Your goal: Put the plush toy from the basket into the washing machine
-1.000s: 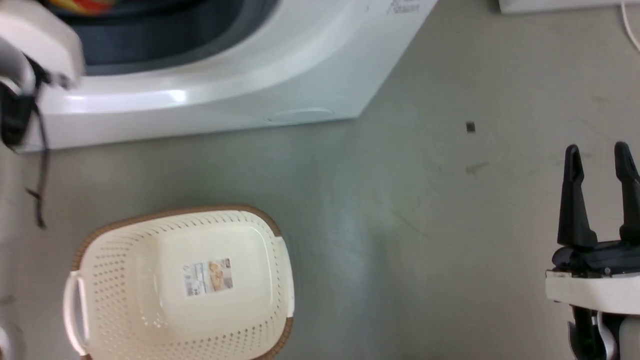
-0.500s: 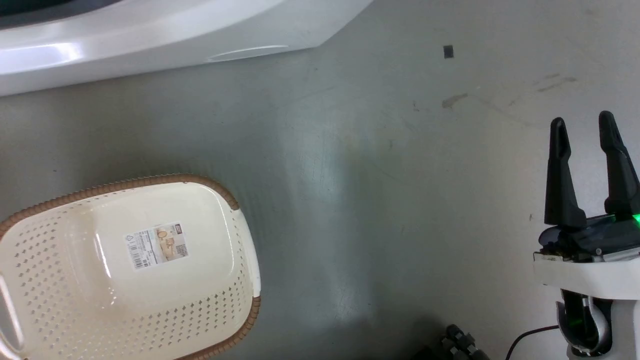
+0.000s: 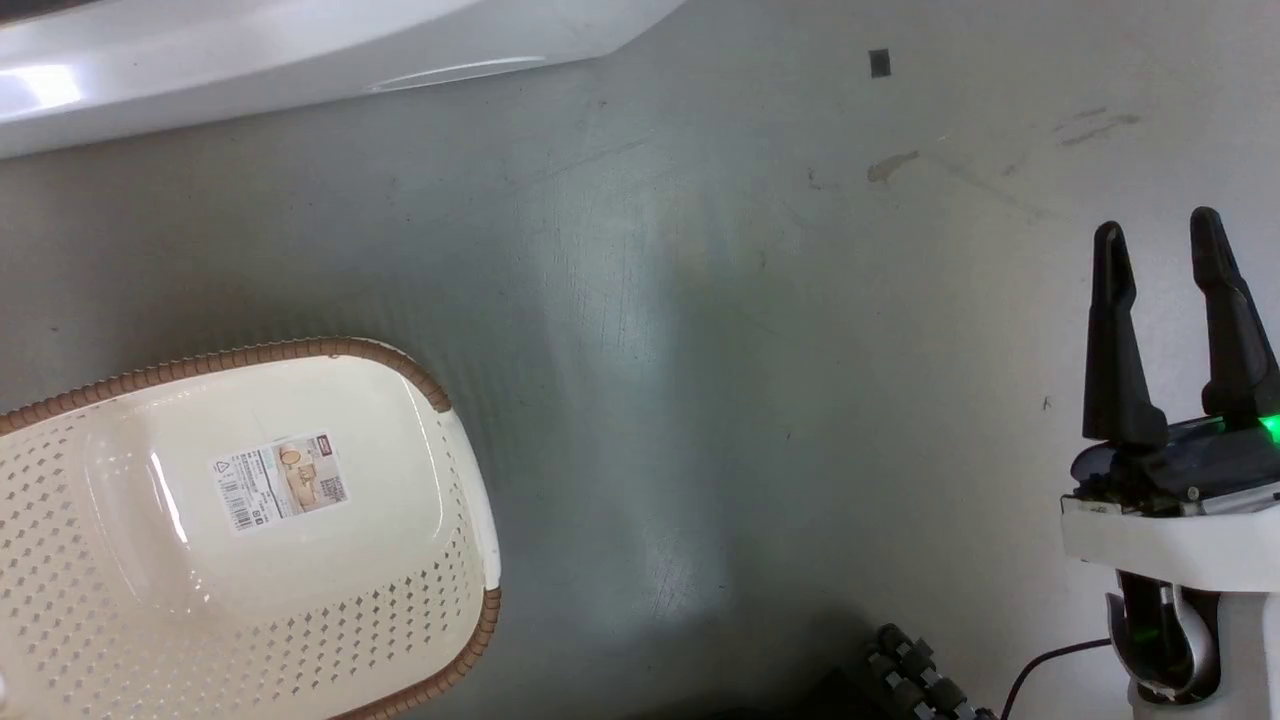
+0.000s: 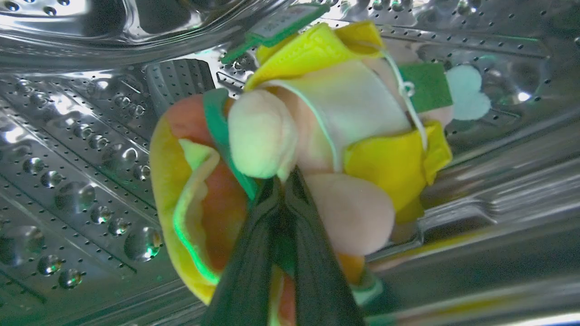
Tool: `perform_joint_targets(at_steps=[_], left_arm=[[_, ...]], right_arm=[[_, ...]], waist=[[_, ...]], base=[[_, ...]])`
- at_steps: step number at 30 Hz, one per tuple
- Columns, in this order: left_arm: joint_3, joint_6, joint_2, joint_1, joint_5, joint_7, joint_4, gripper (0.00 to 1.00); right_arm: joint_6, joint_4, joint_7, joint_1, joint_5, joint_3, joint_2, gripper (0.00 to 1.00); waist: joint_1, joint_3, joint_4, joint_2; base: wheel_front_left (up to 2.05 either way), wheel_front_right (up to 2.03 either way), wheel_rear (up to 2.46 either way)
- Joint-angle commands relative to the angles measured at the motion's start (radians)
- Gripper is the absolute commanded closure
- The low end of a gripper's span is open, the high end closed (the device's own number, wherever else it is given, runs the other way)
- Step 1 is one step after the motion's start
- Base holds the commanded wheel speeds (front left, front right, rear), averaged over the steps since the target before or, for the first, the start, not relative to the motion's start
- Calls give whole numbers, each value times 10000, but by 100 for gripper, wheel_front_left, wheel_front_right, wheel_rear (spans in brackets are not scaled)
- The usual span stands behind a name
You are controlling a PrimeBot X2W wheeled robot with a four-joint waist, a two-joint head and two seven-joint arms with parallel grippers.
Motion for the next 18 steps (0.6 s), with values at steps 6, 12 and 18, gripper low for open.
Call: perform_joint_targets(at_steps=[6, 12, 18], left_arm=[[-717, -45, 328, 381, -604, -253, 139, 0], [-1048, -45, 106, 1018, -1002, -1202, 357, 0], [-1384, -46, -352, 2284, -1461, -2399, 636, 0]], right_arm=[[-9, 41, -46, -218, 9, -54, -1, 0], [-9, 126, -46, -122, -255, -321, -1, 0], [-9, 266, -46, 183, -686, -647, -1, 0]], waist=[[-1, -250, 105, 0], [-1, -1058, 458, 0], [-1, -2460, 986, 0]], base=[[0, 0, 0], [0, 0, 0], [0, 0, 0]])
